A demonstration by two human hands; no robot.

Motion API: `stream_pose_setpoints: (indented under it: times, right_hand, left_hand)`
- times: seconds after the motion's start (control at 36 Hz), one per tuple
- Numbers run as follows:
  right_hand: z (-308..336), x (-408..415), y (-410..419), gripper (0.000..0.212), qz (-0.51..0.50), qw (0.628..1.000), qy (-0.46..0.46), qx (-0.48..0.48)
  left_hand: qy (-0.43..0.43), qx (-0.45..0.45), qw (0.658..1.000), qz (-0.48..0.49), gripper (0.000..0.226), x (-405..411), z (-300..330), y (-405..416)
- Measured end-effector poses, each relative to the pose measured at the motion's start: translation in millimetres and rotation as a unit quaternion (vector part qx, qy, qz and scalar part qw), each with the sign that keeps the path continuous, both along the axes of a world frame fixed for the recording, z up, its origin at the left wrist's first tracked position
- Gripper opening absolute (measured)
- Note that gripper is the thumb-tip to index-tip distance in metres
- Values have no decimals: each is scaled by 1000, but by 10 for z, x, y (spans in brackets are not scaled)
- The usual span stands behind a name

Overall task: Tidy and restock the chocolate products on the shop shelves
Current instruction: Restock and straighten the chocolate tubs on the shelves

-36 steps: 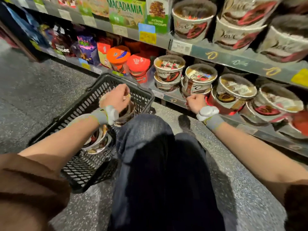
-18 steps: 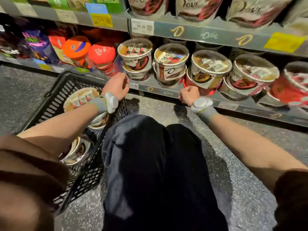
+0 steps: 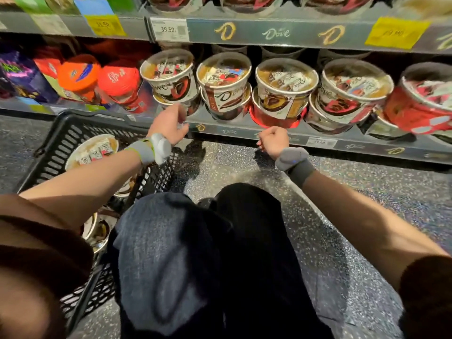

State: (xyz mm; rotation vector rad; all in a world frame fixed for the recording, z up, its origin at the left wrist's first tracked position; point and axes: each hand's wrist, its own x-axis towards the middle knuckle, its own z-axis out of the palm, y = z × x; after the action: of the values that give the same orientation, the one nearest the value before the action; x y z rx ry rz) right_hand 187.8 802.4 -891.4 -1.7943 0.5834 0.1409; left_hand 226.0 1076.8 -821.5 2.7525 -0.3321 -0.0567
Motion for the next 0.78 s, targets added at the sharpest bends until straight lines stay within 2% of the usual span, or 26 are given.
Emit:
stream_pose_setpoints:
  times: [0.06, 0.11, 0.19, 0.28, 0.36, 0.42, 0.47, 0.61, 0.69, 0.75, 0.78]
  right_hand:
    - [-28, 1, -73, 17, -35, 999, -26, 6]
    - [-25, 10, -159, 24, -65, 997, -44, -6]
    - [-81, -5, -295, 29, -71, 997, -33, 6]
    - [-108, -25, -361, 26, -93, 995, -31, 29]
    - [-108, -18, -431, 26, -128, 990, -48, 42]
    - [-33, -14, -471, 23, -133, 989, -41, 44]
    - [34, -14, -553, 18, -130, 989, -35, 59]
    - [118, 38, -606, 19, -189, 973, -65, 113]
    - [201, 7, -657, 17, -170, 976, -72, 114]
    - [232, 8, -679, 24, -153, 978, -84, 115]
    - [234, 5, -692, 25, -149, 978, -89, 115]
  left_hand:
    - [-1, -47, 998, 51, 30, 11, 7, -131]
    - [32, -147, 980, 133, 38, 65, 33, -288]
    - [145, -357, 899, 206, 37, 226, 66, -480]
    - [212, -411, 858, 222, 39, 368, 134, -591]
    - [305, -483, 787, 232, 61, 437, 150, -741]
    - [322, -523, 754, 233, 54, 444, 140, -802]
    - [322, -551, 737, 225, 51, 457, 123, -883]
    - [323, -567, 705, 277, 65, 453, 106, -934]
    - [344, -593, 675, 274, 59, 415, 153, -967]
    - [356, -602, 654, 289, 67, 417, 180, -949]
    - [359, -594, 656, 297, 70, 405, 187, -938]
